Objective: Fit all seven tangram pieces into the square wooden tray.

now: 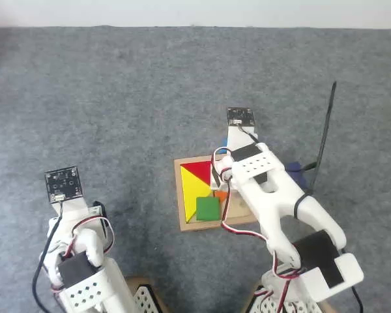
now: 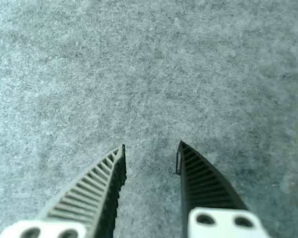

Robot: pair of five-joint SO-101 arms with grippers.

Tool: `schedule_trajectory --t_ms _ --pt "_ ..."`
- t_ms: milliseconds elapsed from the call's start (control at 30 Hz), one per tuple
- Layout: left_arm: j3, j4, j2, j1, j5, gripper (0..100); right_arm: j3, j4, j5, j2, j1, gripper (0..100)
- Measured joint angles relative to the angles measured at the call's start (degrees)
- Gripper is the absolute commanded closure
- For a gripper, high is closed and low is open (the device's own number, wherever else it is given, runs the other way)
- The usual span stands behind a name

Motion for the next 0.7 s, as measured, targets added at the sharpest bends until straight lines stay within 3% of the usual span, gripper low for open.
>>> schedule_trajectory --t_ms 367,533,700 --pt "0.00 0.00 0.00 0.00 0.00 83 -0.18 0.35 0.00 0.00 2.90 81.2" --pt "0.00 0.00 0.00 0.00 0.00 83 -3.34 6.24 0.97 0.26 9.85 81.2" --pt "0.00 0.00 0.00 0.00 0.00 83 -6.95 11.08 2.20 0.26 9.93 81.2"
